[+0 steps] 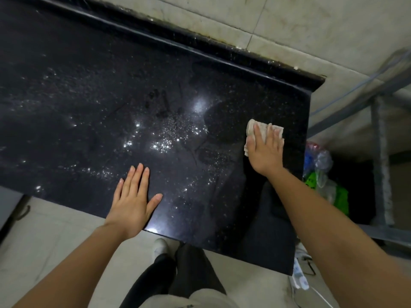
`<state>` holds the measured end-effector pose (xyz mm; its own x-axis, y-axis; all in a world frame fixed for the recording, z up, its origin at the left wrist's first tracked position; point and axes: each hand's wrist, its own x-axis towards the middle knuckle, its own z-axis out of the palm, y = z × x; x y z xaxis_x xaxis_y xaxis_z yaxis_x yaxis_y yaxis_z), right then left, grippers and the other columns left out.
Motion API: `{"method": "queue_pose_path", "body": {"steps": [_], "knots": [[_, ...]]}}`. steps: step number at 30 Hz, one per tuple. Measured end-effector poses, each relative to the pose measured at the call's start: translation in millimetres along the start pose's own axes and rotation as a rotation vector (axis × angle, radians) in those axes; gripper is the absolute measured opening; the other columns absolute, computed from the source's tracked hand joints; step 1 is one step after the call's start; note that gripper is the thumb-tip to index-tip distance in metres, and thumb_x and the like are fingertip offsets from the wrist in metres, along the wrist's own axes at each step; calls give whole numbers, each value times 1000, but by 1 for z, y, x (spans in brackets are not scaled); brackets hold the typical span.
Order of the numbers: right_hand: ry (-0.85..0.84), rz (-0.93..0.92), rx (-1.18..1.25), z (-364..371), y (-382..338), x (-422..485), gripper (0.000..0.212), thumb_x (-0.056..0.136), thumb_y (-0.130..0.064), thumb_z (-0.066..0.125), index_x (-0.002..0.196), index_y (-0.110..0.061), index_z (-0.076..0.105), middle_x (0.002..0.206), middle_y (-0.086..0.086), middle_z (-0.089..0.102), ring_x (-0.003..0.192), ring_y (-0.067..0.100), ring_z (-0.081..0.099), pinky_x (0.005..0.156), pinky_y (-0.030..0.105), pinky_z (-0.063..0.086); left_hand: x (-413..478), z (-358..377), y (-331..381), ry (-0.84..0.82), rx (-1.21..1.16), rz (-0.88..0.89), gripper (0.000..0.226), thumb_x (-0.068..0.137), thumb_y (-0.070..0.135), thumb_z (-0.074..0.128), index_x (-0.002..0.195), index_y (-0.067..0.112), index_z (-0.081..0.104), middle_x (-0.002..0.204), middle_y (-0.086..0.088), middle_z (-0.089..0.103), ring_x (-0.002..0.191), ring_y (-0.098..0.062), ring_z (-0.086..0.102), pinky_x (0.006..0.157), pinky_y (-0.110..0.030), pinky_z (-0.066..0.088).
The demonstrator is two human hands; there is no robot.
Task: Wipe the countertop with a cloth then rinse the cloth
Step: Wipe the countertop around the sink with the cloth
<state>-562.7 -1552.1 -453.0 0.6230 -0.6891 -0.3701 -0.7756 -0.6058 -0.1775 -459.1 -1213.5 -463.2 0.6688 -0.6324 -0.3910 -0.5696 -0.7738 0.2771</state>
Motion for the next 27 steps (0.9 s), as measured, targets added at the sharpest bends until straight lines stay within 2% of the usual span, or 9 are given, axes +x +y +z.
{"method": "queue_pose_path", "body": {"steps": [4, 7, 8, 12, 15, 18, 21, 24, 27], "knots": [[-52, -283, -115, 21, -9, -44, 62, 94, -58, -2, 151, -34, -2, 161, 9, -10, 147, 24, -12, 118, 44, -8, 0, 0, 0, 3, -2, 1, 82, 77, 71, -9, 143, 24, -22, 150, 10, -30, 136, -5, -32, 112, -29, -19], [-16, -545, -188, 51, -18, -95, 61, 99, -52, 0, 151, -26, 16, 157, 15, 21, 145, 34, 16, 115, 50, 12, -1, -1, 0, 5, -10, 1, 82, 77, 71, -10, 143, 24, -22, 150, 10, -29, 137, -6, -32, 113, -30, -18], [-13, -629, -218, 61, -19, -109, 56, 101, -49, 5, 150, -26, 21, 156, 15, 26, 144, 34, 18, 114, 49, 13, -1, -1, 0, 3, -6, 1, 82, 76, 71, -10, 143, 25, -23, 150, 9, -30, 136, -6, -33, 113, -30, -19], [-75, -901, -327, 70, -6, -129, 53, 102, -50, 16, 152, -33, 15, 160, 9, 12, 148, 27, 4, 117, 42, 6, -1, -1, 1, -4, -15, 1, 83, 75, 71, -11, 142, 24, -23, 151, 9, -29, 136, -6, -33, 112, -29, -19], [-96, -1096, -407, 50, 8, -96, 51, 102, -50, 17, 151, -37, 17, 160, 5, 11, 148, 23, 4, 118, 40, 5, -1, -1, 0, 1, -12, -1, 83, 75, 71, -12, 142, 24, -24, 151, 9, -30, 136, -7, -33, 112, -29, -19], [-54, -900, -345, 32, 8, -55, 54, 101, -51, 8, 151, -31, 18, 158, 8, 19, 146, 23, 8, 116, 43, 9, -1, -3, 0, 12, -16, 3, 82, 76, 70, -12, 142, 24, -25, 150, 10, -31, 135, -5, -34, 112, -28, -20], [1, -607, -267, 16, -2, -13, 67, 90, -62, -12, 149, -33, -1, 161, 8, 3, 148, 22, -6, 119, 40, -3, -1, -2, 0, 16, -17, -2, 81, 77, 70, -11, 142, 24, -24, 149, 11, -31, 133, -3, -37, 111, -28, -21], [-27, -351, -166, 3, -24, 19, 60, 94, -55, 0, 151, -35, -4, 161, 5, -13, 147, 21, -16, 116, 38, -13, -1, -2, 0, 20, 7, -2, 79, 78, 69, -12, 141, 25, -26, 148, 11, -34, 131, -2, -40, 106, -23, -29], [7, -183, -68, 9, -53, 23, 55, 101, -48, 8, 152, -33, -2, 160, 8, -13, 146, 23, -18, 117, 41, -13, -1, -2, 0, 20, 45, 2, 78, 78, 68, -14, 141, 25, -28, 147, 11, -36, 129, -2, -42, 99, -20, -35]]}}
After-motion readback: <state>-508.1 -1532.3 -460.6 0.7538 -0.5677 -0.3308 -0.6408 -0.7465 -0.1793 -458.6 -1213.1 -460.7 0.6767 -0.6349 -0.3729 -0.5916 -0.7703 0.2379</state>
